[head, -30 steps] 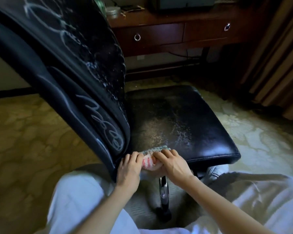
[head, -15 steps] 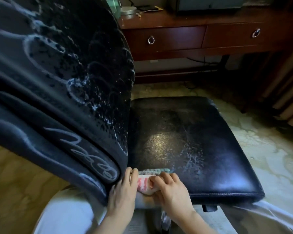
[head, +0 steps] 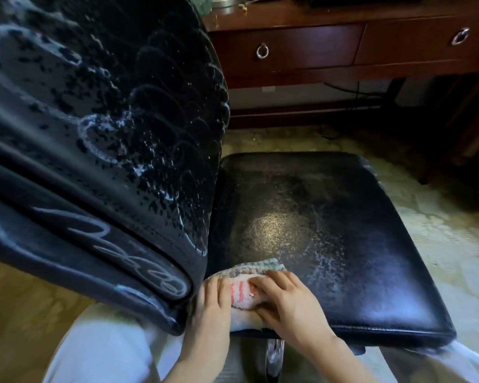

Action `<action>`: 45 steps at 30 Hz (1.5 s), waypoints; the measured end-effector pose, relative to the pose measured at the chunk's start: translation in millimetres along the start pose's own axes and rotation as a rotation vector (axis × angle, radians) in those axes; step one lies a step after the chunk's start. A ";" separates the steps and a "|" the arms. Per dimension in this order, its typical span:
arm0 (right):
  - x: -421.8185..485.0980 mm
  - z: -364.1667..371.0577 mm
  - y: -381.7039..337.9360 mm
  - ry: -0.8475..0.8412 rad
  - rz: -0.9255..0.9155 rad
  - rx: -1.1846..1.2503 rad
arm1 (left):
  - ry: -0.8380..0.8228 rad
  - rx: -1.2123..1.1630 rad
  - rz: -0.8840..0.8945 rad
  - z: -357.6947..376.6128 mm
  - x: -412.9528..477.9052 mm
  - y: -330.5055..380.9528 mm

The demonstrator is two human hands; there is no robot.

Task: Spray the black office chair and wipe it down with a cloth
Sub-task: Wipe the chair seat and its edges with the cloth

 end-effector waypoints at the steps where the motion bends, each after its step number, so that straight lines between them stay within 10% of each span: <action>1: -3.8 -1.3 1.0 -0.013 -0.010 -0.005 | -0.005 0.007 0.026 1.9 -3.6 2.2; 8: 4.0 4.4 5.6 0.046 0.009 -0.052 | 0.023 0.125 0.134 13.3 19.9 13.5; 28: 231.8 38.4 95.6 0.104 0.050 -0.155 | -0.044 0.115 -0.533 117.3 250.8 11.7; 45: 307.3 45.7 131.4 0.103 0.135 -0.087 | 0.024 0.027 -0.546 160.5 327.1 -7.8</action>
Point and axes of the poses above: each hand's wrist, its own x-axis towards the middle knuckle, its own z-axis out of the palm, y = z × x, the point moved 2 cm from there along x, towards the middle knuckle, and after that the axes turned 9 degrees about y, right-handed, at the moved point
